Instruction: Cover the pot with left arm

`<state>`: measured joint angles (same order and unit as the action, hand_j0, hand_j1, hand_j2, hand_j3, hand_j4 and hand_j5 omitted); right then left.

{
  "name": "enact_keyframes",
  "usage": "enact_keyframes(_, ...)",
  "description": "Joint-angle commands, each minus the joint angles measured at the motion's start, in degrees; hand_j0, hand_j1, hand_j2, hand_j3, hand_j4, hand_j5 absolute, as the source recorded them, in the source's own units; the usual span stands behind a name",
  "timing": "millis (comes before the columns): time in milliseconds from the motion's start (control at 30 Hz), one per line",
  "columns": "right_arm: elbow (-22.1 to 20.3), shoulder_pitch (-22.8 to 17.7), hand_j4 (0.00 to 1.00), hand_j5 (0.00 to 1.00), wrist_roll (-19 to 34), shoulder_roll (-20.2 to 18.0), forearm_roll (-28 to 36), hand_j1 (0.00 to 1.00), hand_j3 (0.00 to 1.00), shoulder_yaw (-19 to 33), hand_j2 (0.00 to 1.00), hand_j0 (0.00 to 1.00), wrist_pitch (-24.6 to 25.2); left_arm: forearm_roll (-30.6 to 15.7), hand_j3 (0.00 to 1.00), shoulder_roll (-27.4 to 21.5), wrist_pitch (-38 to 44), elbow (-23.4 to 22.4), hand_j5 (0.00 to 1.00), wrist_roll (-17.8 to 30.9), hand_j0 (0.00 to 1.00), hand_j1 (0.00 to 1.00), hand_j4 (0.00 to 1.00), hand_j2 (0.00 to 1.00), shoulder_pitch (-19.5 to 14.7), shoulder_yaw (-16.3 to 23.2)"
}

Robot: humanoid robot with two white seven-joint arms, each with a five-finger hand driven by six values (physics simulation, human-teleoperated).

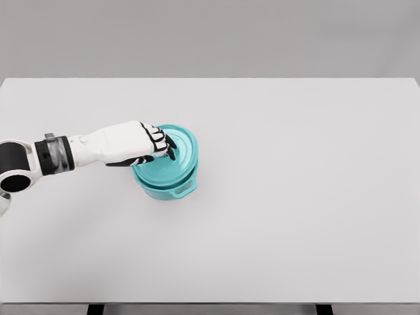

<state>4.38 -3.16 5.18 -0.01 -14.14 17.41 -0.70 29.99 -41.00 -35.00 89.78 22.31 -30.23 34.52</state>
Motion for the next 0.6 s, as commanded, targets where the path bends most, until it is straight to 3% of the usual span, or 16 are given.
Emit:
enact_keyframes(0, 0.02, 0.0, 1.0, 1.0, 0.01, 0.01, -0.01, 1.0, 1.0, -0.01, 1.0, 1.0, 0.0, -0.28, 0.55, -0.4, 0.0, 0.13, 0.55, 0.1, 0.55, 0.55, 0.55, 0.55, 0.0, 0.37)
enact_keyframes(367, 0.02, 0.0, 1.0, 1.0, 0.01, 0.01, -0.01, 1.0, 1.0, -0.01, 1.0, 1.0, 0.0, -0.28, 0.56, -0.49, 0.0, 0.04, 0.56, 0.1, 0.56, 0.56, 0.56, 0.56, 0.09, 0.9)
enact_keyframes(567, 0.02, 0.0, 1.0, 1.0, 0.01, 0.01, -0.01, 1.0, 1.0, -0.01, 1.0, 1.0, 0.0, -0.28, 0.5, -0.49, 0.0, 0.13, 0.5, 0.1, 0.5, 0.5, 0.5, 0.5, 0.09, 0.9)
